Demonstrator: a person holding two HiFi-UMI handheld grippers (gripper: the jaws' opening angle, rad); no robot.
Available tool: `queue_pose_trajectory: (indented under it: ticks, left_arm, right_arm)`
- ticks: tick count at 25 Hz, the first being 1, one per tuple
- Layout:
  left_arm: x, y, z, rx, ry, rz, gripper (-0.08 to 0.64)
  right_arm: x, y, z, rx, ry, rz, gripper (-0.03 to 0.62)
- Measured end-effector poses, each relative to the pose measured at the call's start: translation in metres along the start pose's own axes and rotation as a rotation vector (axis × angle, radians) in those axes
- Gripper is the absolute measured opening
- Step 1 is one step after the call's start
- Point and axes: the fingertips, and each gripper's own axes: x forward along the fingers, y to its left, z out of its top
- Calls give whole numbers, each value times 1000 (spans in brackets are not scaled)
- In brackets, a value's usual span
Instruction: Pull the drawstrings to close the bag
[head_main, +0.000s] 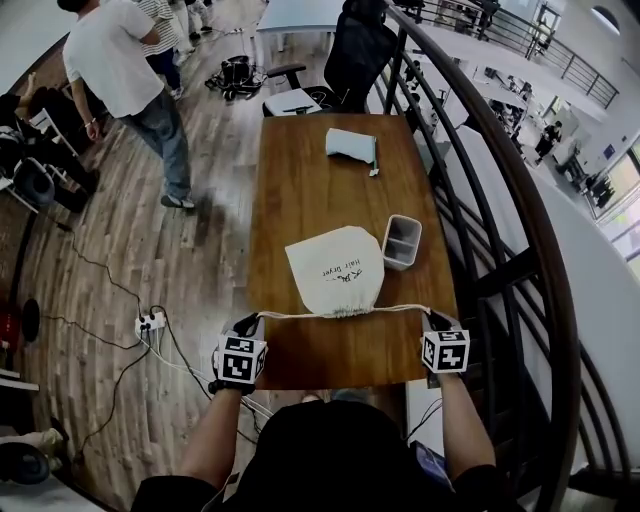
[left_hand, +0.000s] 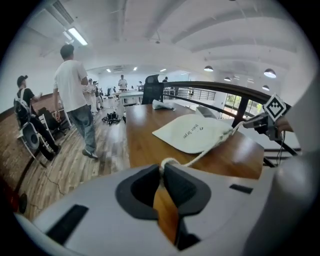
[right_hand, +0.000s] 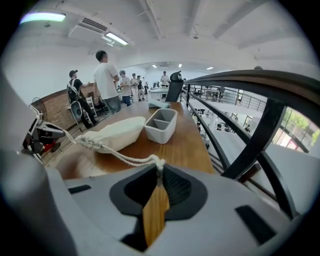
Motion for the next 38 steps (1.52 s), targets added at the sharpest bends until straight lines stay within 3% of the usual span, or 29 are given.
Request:
queue_pose_trajectory:
  ticks: [4,8,10,12,18,29,38]
  left_arm:
    - [2,-15,-7,45,12,-17,37]
    - [-2,-23,-10,38,0,-33,61]
    - [-5,-26,-9,16,-14,-42,96]
    - [-9,-31,-6,-7,-34,-58,192]
    - [-35,-43,3,-13,-125,-117,277]
    - [-90,-54,38,-14,-313,-165,293]
    - [-126,-74,60,3,-398,-211,292]
  right_arm:
    - [1,9,-9,-19,5,12,38]
    - [-4,17,-13,-26,-7,9,53]
    - [-8,22,-10,-24,-19,13,93]
    - [-12,28,-7,-26,-33,21,157]
    - [-41,50,1,-44,-120,21,252]
    - [-115,71,31,-10,-329,17,255]
    - [-145,72,47,-14,-384,55,250]
